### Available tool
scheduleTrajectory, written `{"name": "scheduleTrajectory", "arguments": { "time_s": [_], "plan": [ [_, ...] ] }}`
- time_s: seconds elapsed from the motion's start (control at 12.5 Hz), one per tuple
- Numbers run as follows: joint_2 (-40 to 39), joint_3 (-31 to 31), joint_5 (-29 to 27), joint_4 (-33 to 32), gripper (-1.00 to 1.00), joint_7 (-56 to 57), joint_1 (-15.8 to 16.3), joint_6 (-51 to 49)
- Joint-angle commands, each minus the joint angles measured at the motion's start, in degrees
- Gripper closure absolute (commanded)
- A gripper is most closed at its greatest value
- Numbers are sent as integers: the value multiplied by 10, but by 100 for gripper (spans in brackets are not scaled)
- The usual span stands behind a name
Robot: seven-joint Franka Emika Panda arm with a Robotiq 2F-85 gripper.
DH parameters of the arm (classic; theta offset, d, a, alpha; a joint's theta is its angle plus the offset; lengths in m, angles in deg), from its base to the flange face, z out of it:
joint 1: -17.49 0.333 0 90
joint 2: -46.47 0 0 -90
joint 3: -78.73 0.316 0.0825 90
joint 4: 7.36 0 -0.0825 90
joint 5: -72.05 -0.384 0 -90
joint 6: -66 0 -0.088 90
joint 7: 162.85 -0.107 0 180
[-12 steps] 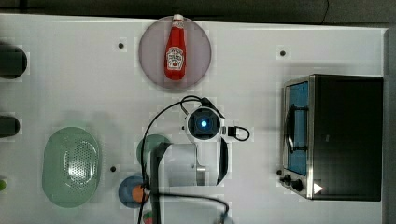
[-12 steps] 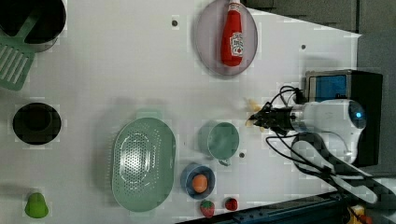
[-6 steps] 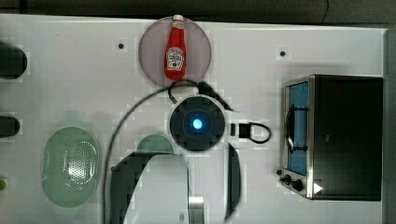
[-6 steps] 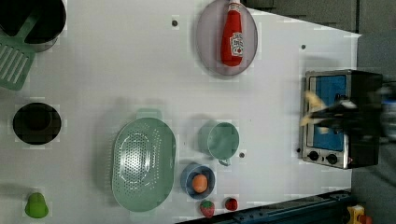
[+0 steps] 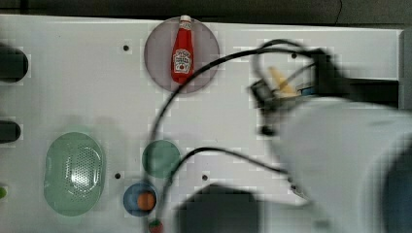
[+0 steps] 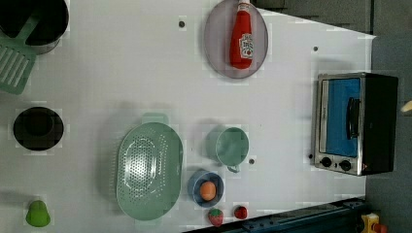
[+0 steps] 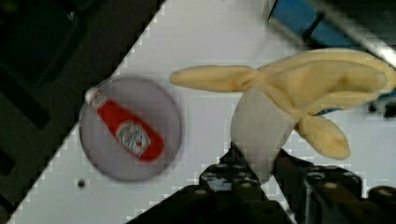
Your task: Pick banana from table and place on oven.
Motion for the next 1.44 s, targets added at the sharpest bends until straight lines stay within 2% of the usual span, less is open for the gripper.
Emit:
{"name": "scheduleTrajectory", "arguments": {
  "time_s": [0.08, 0.24, 0.48, 0.8, 0.88, 1.36, 1.44],
  "plan": [
    [-104, -78, 3, -1, 58, 161, -28, -10],
    [-151, -135, 3, 21, 58, 250, -32, 2],
    [-214, -210, 3, 33, 58, 381, -34, 81],
    [-280, -260, -7, 31, 58, 463, -41, 114],
    [-288, -261, -16, 29, 49, 463, -43, 114],
    [-289, -261, -25, 29, -84, 463, -47, 123],
    [-277, -259, -25, 36, -100, 463, -45, 123]
  ]
}}
